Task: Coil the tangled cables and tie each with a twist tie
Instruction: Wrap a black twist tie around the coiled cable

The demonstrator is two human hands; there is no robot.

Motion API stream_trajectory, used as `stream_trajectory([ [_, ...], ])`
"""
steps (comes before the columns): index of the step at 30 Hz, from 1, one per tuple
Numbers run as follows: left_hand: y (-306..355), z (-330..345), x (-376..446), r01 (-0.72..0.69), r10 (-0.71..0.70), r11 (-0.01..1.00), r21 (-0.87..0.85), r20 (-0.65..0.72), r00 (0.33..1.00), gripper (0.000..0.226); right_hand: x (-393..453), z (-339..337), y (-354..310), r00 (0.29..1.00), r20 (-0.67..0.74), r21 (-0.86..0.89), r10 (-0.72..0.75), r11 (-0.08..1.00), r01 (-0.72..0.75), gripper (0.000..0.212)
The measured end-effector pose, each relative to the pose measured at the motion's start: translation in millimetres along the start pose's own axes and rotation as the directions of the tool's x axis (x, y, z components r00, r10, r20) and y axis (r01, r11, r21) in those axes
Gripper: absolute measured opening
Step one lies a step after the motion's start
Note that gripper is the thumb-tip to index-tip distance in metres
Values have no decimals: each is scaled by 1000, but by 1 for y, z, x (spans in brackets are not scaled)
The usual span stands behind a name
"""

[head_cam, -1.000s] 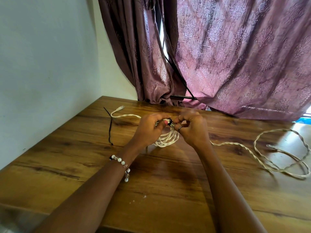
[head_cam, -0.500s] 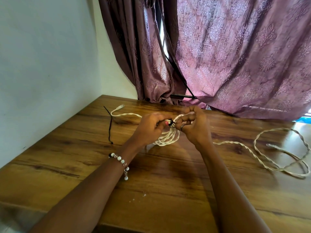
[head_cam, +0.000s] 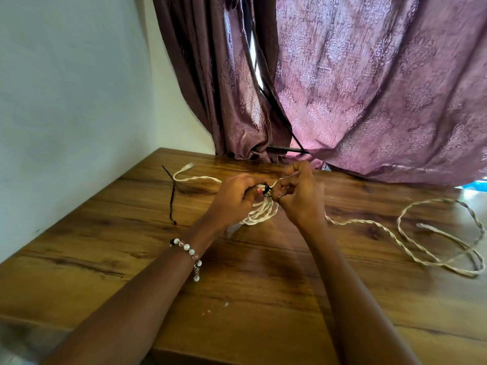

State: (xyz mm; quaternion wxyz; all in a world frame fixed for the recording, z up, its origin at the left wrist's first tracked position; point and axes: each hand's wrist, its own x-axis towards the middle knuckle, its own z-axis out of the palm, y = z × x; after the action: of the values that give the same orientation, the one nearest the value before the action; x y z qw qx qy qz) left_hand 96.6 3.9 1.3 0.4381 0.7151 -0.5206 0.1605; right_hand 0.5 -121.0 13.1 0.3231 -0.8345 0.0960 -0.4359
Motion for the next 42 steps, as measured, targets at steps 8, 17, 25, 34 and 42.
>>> stream_trajectory([
  [8, 3, 2, -2, 71, -71, 997, -12, -9, 997, 35, 1, 5, 4, 995, -45, -73, -92, 993, 89, 33],
  [17, 6, 7, -1, 134, -135, 989, -67, -10, 991, 25, 2, 5, 4, 995, -95, 36, 12, 999, -9, 30],
  [25, -1, 6, 0, 285, -302, 946, -152, -99, 948, 24, 3, 1, 6, 997, 74, 52, 16, 998, -20, 12],
  [34, 2, 9, 0, 267, -288, 945, -190, -89, 954, 24, 3, 8, 11, 994, 60, -20, 96, 995, -95, 3],
  [42, 3, 9, 0, 287, -312, 920, -267, -54, 949, 23, 6, 11, 23, 993, 118, -190, -20, 981, 42, 10],
])
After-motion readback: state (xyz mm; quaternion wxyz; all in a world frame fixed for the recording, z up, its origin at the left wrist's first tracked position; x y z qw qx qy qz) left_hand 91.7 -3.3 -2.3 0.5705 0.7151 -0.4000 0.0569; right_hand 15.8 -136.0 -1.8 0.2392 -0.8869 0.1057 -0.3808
